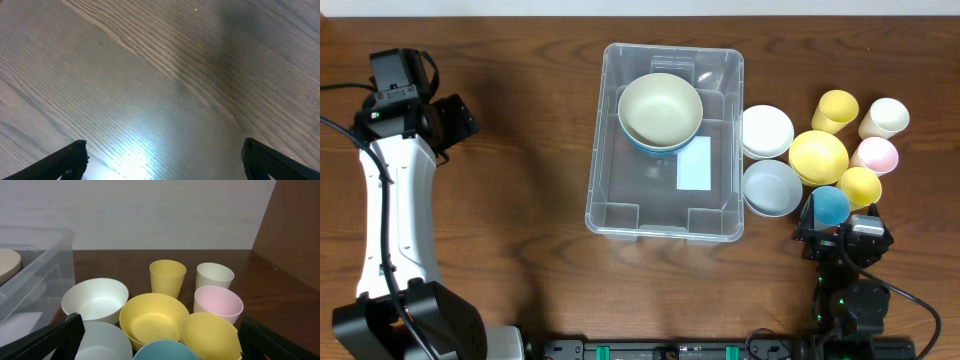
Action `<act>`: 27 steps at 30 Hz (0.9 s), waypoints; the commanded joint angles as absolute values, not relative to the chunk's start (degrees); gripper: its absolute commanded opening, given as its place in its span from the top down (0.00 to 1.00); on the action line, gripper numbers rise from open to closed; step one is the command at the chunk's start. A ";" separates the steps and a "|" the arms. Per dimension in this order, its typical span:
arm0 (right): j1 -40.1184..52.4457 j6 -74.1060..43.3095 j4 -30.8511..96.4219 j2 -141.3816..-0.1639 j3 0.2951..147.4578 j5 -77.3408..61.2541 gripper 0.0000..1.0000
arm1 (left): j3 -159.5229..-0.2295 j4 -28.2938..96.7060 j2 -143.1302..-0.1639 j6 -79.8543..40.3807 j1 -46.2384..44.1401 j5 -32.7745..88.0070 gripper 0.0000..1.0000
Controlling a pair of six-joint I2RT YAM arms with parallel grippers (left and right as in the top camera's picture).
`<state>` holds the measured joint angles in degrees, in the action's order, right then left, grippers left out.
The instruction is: Pack container
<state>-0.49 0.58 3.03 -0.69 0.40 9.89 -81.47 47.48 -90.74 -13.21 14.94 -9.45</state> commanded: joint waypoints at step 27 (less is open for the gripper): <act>-0.01 -0.23 2.70 -0.27 0.32 11.77 0.01 | -82.96 47.42 -89.47 -12.69 15.09 -10.13 0.02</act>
<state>-0.49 0.58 2.85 -0.69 0.40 10.31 -81.47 47.48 -90.74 -13.21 14.94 -9.45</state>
